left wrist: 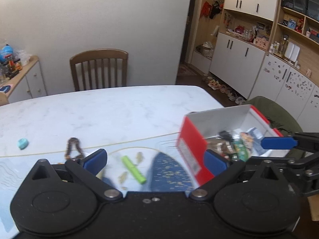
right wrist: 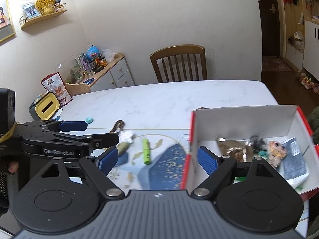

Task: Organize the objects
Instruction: 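Withdraw both tools from the box back over the table items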

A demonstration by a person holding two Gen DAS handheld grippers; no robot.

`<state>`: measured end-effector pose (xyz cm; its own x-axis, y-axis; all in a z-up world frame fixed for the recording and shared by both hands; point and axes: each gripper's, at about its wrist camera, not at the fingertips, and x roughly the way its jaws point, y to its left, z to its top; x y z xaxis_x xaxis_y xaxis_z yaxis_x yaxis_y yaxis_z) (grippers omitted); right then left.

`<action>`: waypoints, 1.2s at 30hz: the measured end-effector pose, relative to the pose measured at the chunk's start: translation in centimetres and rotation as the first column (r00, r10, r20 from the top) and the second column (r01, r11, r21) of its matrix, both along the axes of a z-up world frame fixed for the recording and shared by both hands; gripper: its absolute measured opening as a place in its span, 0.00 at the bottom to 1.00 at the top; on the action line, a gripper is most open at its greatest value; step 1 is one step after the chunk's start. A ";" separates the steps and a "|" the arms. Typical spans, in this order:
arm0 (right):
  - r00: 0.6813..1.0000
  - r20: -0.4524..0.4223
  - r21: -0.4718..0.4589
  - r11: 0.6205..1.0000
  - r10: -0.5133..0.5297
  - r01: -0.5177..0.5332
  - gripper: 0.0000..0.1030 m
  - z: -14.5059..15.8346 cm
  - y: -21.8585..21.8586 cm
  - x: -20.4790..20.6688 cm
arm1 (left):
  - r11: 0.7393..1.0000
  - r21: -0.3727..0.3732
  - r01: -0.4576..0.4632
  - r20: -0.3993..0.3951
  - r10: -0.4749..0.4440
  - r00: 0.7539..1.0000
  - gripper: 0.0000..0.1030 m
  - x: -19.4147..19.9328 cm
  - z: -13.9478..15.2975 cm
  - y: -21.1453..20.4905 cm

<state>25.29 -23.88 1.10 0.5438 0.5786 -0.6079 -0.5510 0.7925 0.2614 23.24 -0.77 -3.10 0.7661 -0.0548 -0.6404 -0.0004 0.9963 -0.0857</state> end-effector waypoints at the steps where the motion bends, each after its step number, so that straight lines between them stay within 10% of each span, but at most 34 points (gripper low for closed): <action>1: 1.000 -0.001 -0.004 1.000 0.002 -0.002 0.84 -0.1 0.6 -0.2 | 1.000 0.001 -0.009 0.000 0.009 1.000 1.00 -0.1 -0.2 0.7; 17: 0.998 -0.053 -0.083 0.996 0.030 -0.035 0.84 -2.9 9.2 -0.2 | 0.994 -0.054 -0.095 -0.081 0.091 0.993 1.00 0.3 -4.4 11.5; 36: 0.992 -0.126 -0.293 0.955 0.001 -0.038 0.84 -10.9 16.2 5.9 | 0.994 0.066 -0.084 -0.124 0.092 0.988 0.99 3.8 -11.6 15.4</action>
<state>31.14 -7.68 -9.80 0.4442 0.3737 -0.8143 -0.5453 0.8339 0.0853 27.06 14.67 -14.70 0.6783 0.0512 -0.7330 -0.0953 0.9953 -0.0188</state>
